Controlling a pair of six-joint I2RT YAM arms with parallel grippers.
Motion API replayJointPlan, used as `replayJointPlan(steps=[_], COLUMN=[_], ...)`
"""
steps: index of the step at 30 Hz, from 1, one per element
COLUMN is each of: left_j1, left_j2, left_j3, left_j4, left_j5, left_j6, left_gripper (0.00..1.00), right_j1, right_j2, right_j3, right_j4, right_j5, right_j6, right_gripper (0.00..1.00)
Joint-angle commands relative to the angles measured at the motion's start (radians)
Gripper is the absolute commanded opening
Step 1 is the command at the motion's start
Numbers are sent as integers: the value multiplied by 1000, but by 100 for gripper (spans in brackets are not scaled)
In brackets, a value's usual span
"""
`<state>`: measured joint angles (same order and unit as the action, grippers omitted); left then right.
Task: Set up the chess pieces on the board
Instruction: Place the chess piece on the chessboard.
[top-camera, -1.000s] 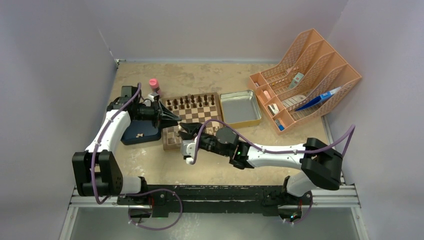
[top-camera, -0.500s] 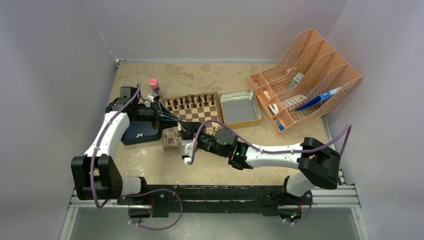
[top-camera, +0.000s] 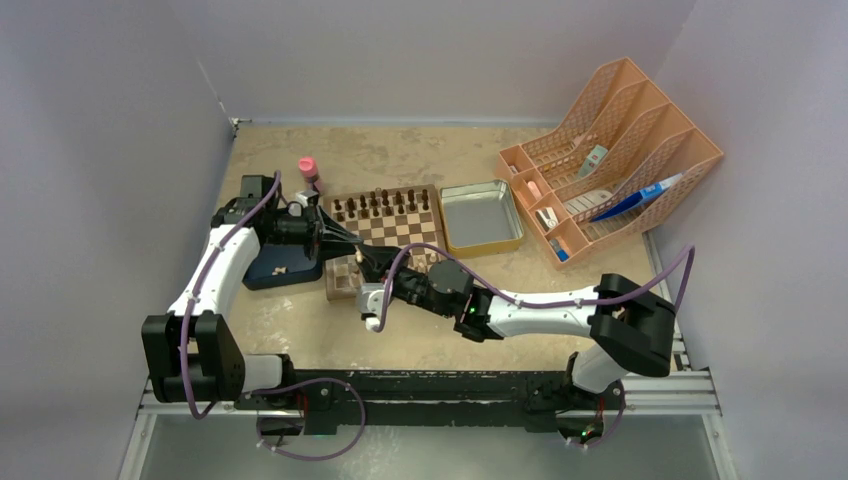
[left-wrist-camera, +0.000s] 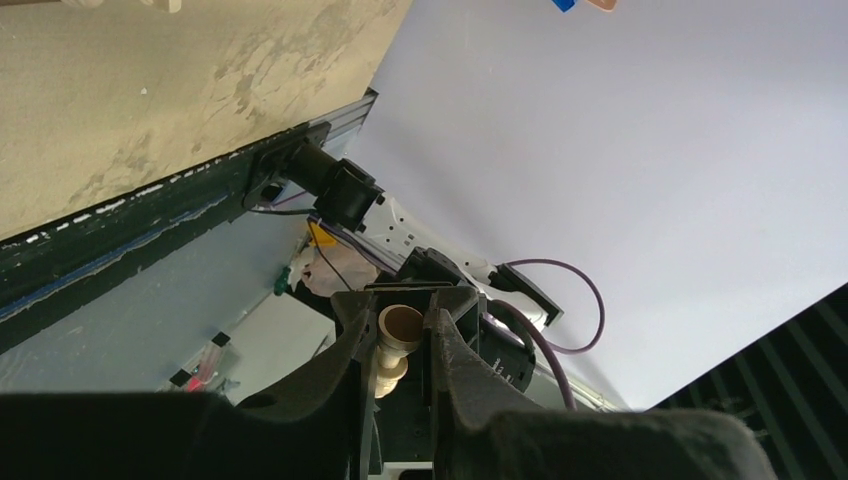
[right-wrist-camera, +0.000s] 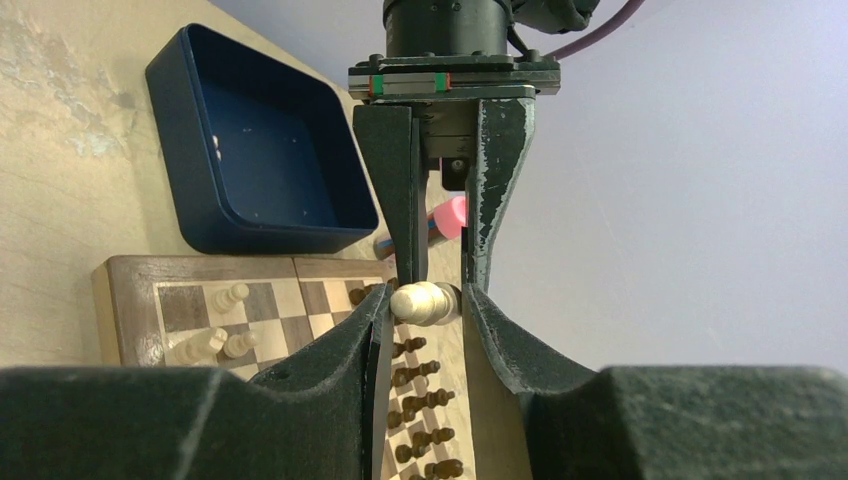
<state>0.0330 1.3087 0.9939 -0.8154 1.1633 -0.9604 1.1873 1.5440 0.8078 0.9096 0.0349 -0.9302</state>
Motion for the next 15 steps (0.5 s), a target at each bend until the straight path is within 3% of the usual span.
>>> replayJointPlan(steps=[1, 4, 10, 12, 15], left_j1=[-10, -10, -9, -9, -9], left_j2=[-41, -39, -41, -48, -49], left_j3=[2, 4, 4, 4, 9], left_j4=[10, 1, 2, 12, 47], left_j5=[7, -1, -15, -32, -65], left_j6=[-47, -47, -57, -65, -74], left_gripper=[4, 4, 5, 11, 25], right_j1=[3, 6, 19, 21, 21], right_j2=[-16, -16, -30, -33, -40], right_j3=[-2, 1, -5, -2, 16], right_j4=[118, 118, 112, 111, 93], right_j5=[30, 19, -13, -13, 4], right_j6=[-29, -34, -33, 1, 98], right_gripper=[33, 29, 5, 0, 0])
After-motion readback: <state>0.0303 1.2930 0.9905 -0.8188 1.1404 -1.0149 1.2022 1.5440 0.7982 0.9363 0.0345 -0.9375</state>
